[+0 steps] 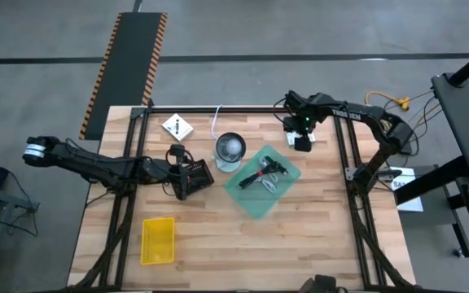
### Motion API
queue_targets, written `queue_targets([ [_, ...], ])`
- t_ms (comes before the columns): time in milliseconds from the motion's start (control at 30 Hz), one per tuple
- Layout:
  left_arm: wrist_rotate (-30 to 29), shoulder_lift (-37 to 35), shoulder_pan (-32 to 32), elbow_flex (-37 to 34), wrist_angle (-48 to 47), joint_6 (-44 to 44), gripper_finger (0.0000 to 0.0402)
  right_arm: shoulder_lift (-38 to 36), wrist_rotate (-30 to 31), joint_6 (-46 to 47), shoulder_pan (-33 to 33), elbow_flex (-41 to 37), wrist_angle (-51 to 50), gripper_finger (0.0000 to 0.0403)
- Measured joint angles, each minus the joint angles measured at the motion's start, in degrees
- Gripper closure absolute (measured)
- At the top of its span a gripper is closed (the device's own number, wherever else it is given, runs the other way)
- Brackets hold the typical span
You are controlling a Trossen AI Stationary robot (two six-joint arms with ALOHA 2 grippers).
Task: Pick and place items into bin
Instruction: Put the right white card reader box into the yellow bin
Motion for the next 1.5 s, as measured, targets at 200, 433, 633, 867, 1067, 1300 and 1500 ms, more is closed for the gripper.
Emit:
queue_targets([
  [200, -0.01, 0.21, 0.0, -0.07, 0.02, -0.01, 0.0175, 0.0, 1.71, -3.71, 0.25, -2.74, 2.88, 0.008],
  [433, 0.0, 0.91, 0.0, -0.09, -0.02, -0.01, 0.0175, 0.0, 5.76, -5.96, 0.18, -5.51, 8.9, 0.0062],
  [633, 0.0, 1.96, 0.0, -0.09, 0.01, -0.01, 0.0175, -0.02, 5.71, -7.82, 0.2, -7.53, 10.75, 0.0062],
  [867, -0.02, 3.09, 0.0, -0.1, 0.09, -0.01, 0.0175, -0.02, 5.73, -7.55, 0.21, -9.26, 15.12, 0.0062],
  [1067, -0.01, 3.94, 0.0, -0.09, 0.05, -0.01, 0.0175, -0.02, 5.73, -7.48, 0.22, -9.81, 15.6, 0.0062],
  [1300, 0.0, 4.13, 0.0, -0.09, 0.06, -0.01, 0.0175, -0.02, 5.76, -7.28, -2.11, -10.37, 15.57, 0.0062],
  [1500, -0.02, 4.11, 0.0, -0.09, 0.07, 0.0, 0.0175, 1.99, 5.6, -7.83, -3.71, -10.26, 15.66, 0.0062],
])
